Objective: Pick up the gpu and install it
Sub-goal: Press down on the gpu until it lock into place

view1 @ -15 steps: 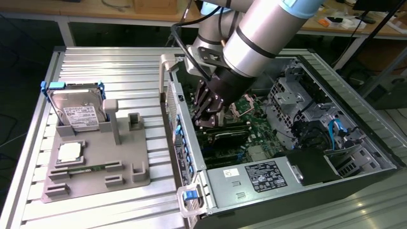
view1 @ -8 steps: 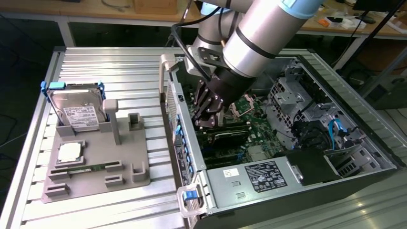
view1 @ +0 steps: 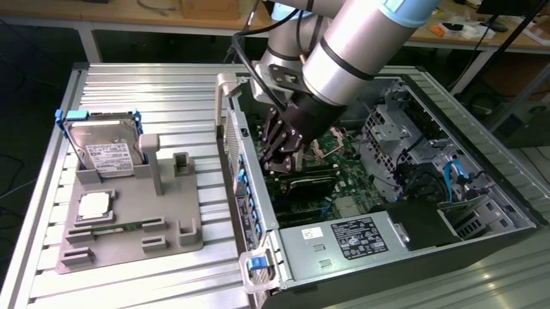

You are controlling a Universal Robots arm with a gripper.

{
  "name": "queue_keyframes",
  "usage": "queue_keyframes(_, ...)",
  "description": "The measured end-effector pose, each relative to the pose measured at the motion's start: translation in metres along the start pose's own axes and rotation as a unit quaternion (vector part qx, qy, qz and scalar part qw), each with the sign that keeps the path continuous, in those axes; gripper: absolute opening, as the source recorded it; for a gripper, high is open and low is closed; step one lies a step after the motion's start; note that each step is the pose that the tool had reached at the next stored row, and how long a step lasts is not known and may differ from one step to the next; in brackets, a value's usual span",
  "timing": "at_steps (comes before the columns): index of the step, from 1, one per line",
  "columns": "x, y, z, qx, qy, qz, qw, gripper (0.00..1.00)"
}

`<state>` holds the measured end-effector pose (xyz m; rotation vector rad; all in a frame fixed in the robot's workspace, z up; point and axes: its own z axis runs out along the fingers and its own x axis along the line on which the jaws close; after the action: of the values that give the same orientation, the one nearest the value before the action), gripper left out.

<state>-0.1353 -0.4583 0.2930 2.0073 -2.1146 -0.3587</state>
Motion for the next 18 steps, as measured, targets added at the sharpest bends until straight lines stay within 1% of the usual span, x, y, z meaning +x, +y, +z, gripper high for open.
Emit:
queue_keyframes(2, 0.000, -0.0003, -0.0036, 0.0007, -0.0012, 0.000, 1.0000, 0.11)
queue_keyframes(3, 0.000, -0.0005, -0.0068, 0.0006, -0.0010, 0.000, 1.0000, 0.11)
queue_keyframes(4, 0.000, -0.0004, -0.0106, 0.0001, -0.0001, 0.000, 1.0000, 0.11)
queue_keyframes(6, -0.001, -0.0010, -0.0157, 0.0001, -0.0001, 0.000, 1.0000, 0.11)
queue_keyframes(9, -0.001, -0.0022, -0.0183, 0.0001, -0.0001, 0.000, 1.0000, 0.11)
queue_keyframes(10, -0.001, -0.0022, -0.0183, 0.0007, -0.0001, 0.000, 1.0000, 0.11)
queue_keyframes(11, -0.001, -0.0021, -0.0184, 0.0041, 0.0006, 0.000, 1.0000, 0.11)
queue_keyframes(12, -0.001, -0.0020, -0.0185, 0.0112, 0.0017, 0.000, 0.9999, 0.11)
queue_keyframes(13, -0.001, -0.0016, -0.0183, 0.0225, 0.0033, 0.001, 0.9997, 0.11)
queue_keyframes(14, -0.002, -0.0012, -0.0181, 0.0362, 0.0050, 0.001, 0.9993, 0.11)
queue_keyframes(15, -0.002, -0.0010, -0.0180, 0.0458, 0.0063, 0.001, 0.9989, 0.11)
queue_keyframes(16, -0.002, -0.0007, -0.0179, 0.0547, 0.0070, 0.001, 0.9985, 0.11)
queue_keyframes(18, -0.003, -0.0001, -0.0177, 0.0721, 0.0078, 0.001, 0.9974, 0.11)
